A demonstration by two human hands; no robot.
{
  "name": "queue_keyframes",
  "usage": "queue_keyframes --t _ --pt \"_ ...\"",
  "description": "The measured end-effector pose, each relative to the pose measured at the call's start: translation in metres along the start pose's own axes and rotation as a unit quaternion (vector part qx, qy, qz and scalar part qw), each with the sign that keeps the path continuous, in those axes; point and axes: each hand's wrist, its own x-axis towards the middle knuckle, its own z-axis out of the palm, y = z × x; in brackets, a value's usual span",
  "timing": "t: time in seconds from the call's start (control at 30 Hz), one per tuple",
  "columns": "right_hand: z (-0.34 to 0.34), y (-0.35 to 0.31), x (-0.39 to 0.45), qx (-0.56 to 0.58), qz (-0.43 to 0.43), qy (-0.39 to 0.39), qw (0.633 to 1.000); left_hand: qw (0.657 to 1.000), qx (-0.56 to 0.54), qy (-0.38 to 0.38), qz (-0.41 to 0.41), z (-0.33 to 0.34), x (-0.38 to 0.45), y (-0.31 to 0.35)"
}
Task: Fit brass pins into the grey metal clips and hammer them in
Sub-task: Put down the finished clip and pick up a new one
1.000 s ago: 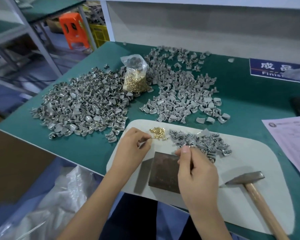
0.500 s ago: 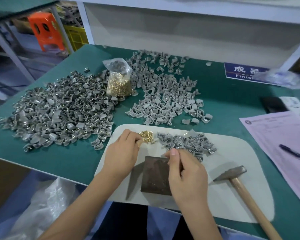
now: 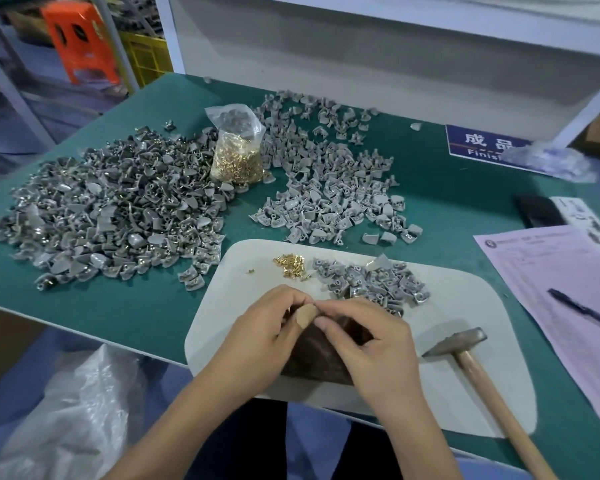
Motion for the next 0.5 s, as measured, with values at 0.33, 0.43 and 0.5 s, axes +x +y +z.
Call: queue_keyframes --t 0.33,0.43,0.5 --pt "-0.008 0.000 0.001 0.134 0.131 0.190 0.964 0.998 -0.038 0.043 -0.031 -0.010 0.019 -0.001" --pt "-0.009 -0.001 0.001 0.156 0.140 0.210 0.955 0.999 -0.029 0.019 -0.029 -0.014 0.030 0.006" --pt "-0.011 -0.002 -0.003 0.152 0.136 0.252 0.946 1.000 0.001 -0.007 -0.024 -0.015 0.038 0.011"
